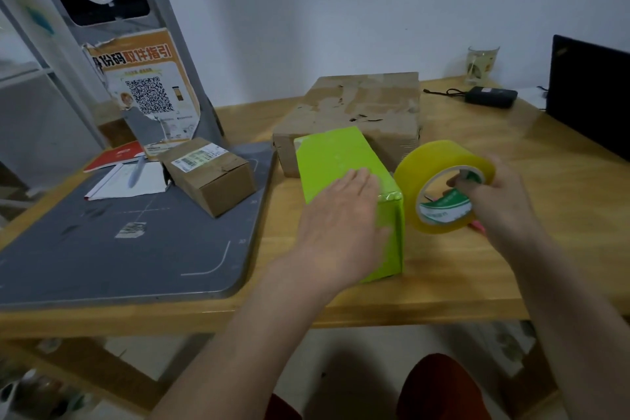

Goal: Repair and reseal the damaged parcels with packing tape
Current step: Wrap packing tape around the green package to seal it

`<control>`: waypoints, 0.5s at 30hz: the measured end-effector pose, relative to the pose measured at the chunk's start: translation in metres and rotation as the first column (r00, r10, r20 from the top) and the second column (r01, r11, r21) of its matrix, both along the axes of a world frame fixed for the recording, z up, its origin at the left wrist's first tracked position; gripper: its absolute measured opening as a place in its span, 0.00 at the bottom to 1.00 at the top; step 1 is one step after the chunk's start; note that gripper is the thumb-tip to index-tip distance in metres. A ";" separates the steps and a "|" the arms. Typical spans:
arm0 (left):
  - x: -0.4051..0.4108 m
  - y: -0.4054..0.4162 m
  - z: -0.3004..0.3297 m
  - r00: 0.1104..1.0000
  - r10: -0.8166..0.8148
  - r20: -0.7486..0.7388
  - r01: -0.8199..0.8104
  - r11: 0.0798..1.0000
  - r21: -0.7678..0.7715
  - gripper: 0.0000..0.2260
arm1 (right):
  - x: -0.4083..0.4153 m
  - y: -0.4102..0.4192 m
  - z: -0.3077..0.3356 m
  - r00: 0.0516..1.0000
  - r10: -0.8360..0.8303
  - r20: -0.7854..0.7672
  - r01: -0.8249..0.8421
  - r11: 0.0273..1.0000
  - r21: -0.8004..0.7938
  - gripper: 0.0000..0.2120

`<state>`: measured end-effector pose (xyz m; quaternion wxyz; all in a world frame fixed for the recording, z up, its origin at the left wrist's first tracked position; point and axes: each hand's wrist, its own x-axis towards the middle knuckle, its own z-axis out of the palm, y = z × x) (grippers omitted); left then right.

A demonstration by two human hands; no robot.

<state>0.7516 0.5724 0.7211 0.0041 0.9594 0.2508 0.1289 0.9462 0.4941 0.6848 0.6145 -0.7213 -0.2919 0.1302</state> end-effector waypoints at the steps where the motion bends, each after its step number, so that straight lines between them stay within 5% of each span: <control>1: 0.010 -0.004 0.003 1.000 -0.013 -0.027 0.012 1.000 -0.010 0.33 | 0.000 0.000 0.000 1.000 -0.009 0.013 0.009 1.000 -0.001 0.12; 7: 0.020 -0.005 0.001 0.996 -0.024 -0.081 0.024 1.000 -0.003 0.40 | -0.001 -0.009 0.000 0.999 0.015 0.052 -0.014 1.000 -0.024 0.12; 11: -0.007 0.018 -0.008 0.987 0.162 0.002 -0.162 0.985 -0.067 0.41 | -0.005 -0.009 0.000 0.998 0.045 0.042 -0.044 0.999 -0.023 0.13; 15: -0.016 0.022 -0.013 0.968 0.240 0.078 -0.224 0.960 -0.170 0.41 | -0.015 -0.005 -0.003 0.972 0.096 -0.214 -0.072 0.991 0.117 0.14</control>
